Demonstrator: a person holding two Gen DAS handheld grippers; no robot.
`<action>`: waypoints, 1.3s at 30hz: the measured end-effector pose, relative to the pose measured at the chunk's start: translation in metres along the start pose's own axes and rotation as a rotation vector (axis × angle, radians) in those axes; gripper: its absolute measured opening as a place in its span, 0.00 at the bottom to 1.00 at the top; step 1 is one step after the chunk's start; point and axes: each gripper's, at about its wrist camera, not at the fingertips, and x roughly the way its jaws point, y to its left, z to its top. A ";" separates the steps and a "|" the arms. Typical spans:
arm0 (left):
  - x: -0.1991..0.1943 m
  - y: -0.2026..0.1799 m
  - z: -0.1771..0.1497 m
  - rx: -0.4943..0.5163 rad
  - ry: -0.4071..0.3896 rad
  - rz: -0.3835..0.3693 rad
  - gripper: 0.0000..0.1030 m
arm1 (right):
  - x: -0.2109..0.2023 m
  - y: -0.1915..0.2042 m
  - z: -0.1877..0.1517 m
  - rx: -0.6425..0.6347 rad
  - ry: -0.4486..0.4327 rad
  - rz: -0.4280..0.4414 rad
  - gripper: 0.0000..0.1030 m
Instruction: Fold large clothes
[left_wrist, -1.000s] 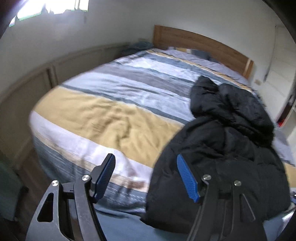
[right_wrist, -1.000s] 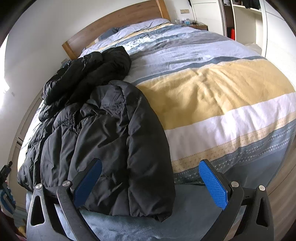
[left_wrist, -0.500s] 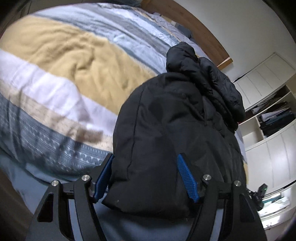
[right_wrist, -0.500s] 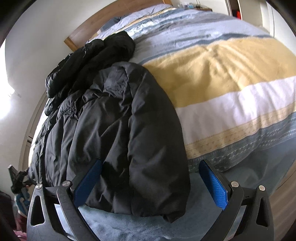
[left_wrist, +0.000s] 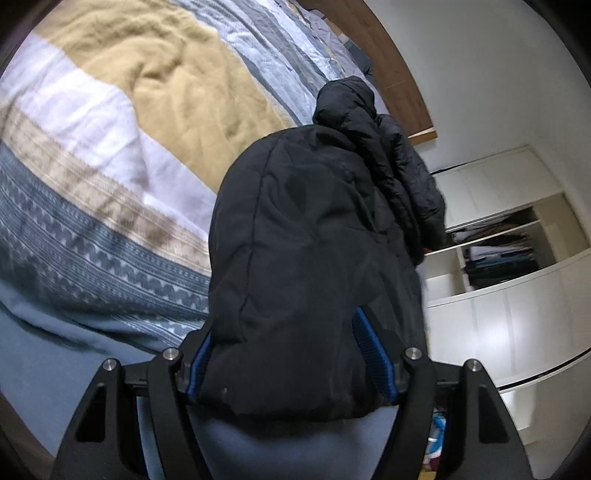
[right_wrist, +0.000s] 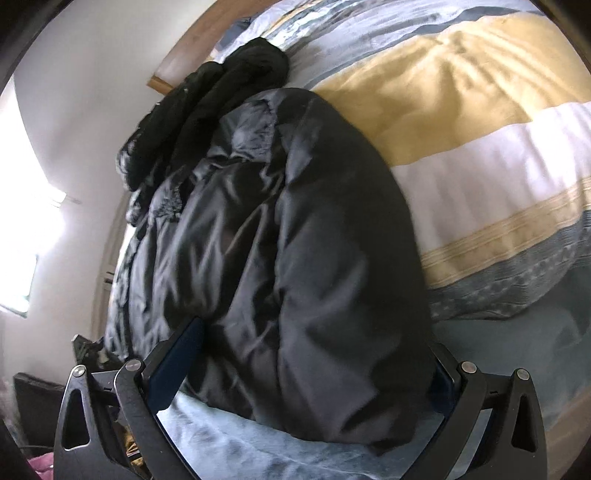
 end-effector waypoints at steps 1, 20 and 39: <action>-0.001 0.001 0.000 -0.006 0.000 -0.012 0.66 | 0.001 0.000 0.000 0.001 0.004 0.009 0.99; 0.018 -0.018 -0.016 -0.038 0.016 -0.035 0.29 | 0.012 -0.010 0.000 0.027 0.025 0.150 0.44; -0.017 -0.149 0.057 0.137 -0.095 -0.174 0.11 | -0.044 0.084 0.071 -0.193 -0.176 0.315 0.15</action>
